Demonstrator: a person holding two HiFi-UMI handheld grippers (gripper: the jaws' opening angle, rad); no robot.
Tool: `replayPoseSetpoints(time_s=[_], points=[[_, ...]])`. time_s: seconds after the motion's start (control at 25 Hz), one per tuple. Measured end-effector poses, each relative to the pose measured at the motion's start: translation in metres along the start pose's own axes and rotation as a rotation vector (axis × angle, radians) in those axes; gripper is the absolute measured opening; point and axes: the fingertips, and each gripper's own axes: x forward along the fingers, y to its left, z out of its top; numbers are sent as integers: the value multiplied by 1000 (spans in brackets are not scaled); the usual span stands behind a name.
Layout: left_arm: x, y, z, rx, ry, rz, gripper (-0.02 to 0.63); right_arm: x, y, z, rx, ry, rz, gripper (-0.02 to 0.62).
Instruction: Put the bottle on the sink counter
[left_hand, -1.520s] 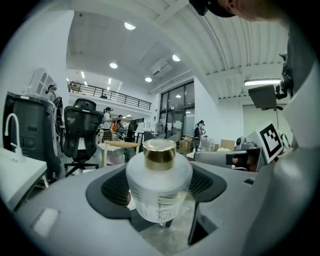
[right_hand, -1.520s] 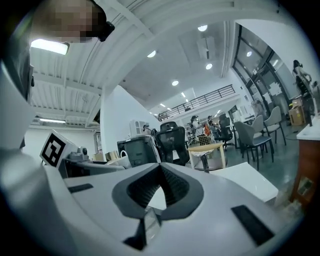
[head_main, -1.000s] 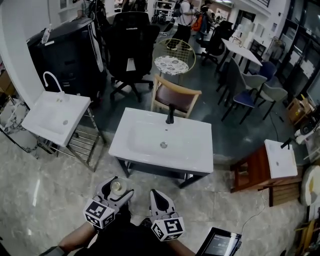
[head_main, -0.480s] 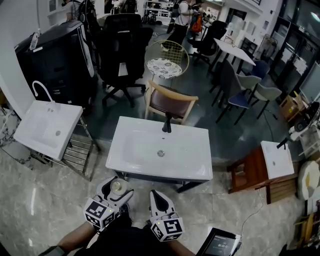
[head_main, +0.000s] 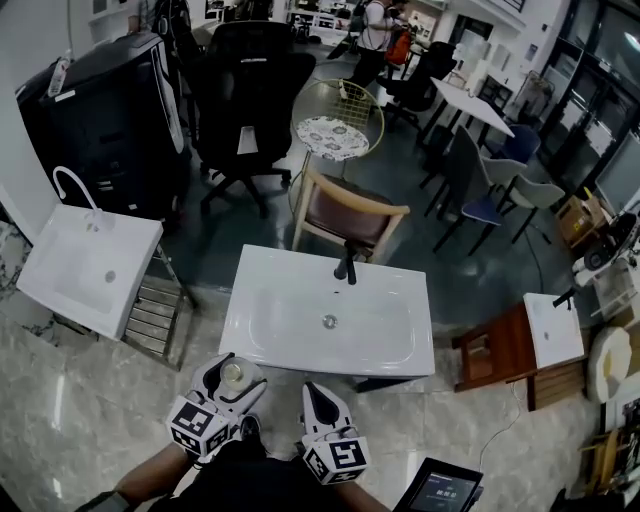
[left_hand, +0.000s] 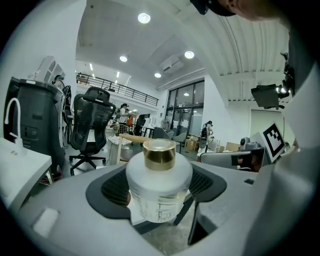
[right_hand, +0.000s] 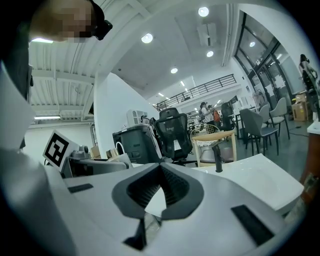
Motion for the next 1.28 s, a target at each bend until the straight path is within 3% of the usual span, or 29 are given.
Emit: replayPoseSetpoints(time_s=[0.36,0.72,1.28], points=[[2,62,5,4,-22,-8,337,52,18,9,-26,9,-22,-5],[20,96,4,-25,-26,-5,337,85,13,5,-28,44,-29,-5],[76,143,24,-5,-7,114,337,164,-29,20,15,32,92,-5]])
